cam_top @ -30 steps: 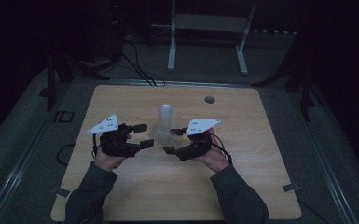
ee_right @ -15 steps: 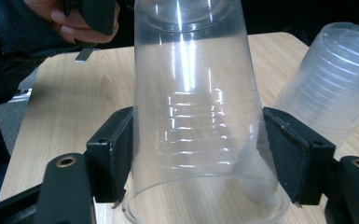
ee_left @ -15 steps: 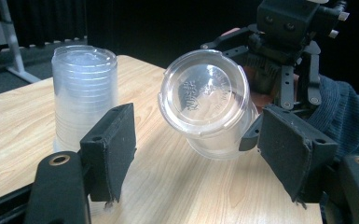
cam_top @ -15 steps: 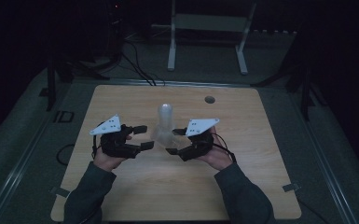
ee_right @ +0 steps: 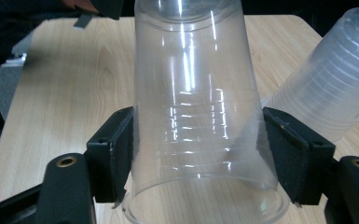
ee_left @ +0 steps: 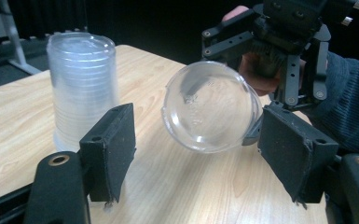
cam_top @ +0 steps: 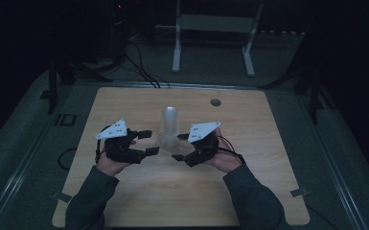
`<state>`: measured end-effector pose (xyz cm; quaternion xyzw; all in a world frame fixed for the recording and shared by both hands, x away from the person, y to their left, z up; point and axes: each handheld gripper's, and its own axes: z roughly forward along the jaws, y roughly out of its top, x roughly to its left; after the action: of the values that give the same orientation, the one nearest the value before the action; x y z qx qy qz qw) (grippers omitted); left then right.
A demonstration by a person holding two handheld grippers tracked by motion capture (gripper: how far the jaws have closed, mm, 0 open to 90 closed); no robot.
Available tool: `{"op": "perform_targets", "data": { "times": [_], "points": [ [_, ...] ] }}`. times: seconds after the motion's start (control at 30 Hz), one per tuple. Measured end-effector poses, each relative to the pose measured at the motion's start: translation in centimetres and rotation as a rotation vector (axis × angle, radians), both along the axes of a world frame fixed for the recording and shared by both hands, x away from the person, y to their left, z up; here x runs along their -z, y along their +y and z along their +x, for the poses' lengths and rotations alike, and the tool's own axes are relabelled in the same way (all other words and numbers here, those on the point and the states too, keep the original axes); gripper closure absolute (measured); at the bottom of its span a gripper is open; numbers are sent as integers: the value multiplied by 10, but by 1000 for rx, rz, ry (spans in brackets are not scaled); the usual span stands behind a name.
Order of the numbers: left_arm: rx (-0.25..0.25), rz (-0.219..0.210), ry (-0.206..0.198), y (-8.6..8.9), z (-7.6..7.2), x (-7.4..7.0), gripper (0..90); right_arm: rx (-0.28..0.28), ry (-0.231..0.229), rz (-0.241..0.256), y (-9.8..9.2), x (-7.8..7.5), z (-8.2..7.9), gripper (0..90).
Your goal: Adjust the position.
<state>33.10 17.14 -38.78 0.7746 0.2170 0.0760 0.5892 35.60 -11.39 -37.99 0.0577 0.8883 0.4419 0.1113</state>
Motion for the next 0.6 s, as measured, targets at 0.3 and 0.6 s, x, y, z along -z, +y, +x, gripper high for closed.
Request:
{"op": "perform_targets", "data": {
  "times": [0.3,0.6],
  "points": [
    [10,33,5,-2,0,1,267,-14,-21,-60,2,-2,0,296],
    [10,70,1,-5,0,2,267,-25,-50,-123,5,-6,1,296]
  ]
}}
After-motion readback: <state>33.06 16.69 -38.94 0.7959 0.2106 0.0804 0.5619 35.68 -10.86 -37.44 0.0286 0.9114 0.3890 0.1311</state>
